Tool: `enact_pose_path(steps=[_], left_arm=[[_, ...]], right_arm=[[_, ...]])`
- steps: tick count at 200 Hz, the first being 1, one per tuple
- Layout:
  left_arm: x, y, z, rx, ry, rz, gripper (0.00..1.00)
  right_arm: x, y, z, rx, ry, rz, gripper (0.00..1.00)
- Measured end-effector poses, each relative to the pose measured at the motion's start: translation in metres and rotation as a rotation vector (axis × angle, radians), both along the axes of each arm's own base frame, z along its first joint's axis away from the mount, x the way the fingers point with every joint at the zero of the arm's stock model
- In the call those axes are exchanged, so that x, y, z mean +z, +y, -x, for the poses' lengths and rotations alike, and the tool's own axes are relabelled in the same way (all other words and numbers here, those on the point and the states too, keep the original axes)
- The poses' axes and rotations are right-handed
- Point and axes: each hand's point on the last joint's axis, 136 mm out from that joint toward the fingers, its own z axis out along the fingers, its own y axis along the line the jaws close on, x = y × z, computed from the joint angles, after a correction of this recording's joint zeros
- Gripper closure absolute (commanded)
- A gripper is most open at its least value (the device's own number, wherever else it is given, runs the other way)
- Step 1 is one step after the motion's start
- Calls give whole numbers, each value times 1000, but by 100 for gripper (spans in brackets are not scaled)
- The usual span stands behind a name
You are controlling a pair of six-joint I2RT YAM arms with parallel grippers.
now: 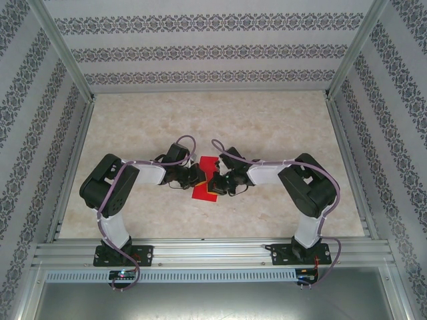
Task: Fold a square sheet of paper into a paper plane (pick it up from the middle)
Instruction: Fold the triangle a second time at the center of the table.
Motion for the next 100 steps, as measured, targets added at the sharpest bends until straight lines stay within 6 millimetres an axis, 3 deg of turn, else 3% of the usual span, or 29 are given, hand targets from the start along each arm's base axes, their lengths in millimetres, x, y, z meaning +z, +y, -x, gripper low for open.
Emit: enact_pose_path(steps=[57, 100], left_arm=[[-1, 0, 0, 0, 2, -1, 92], [-1, 0, 0, -1, 3, 1, 92]], right_arm=[[14, -7, 8, 6, -2, 12, 90], [29, 3, -1, 19, -42, -15, 90]])
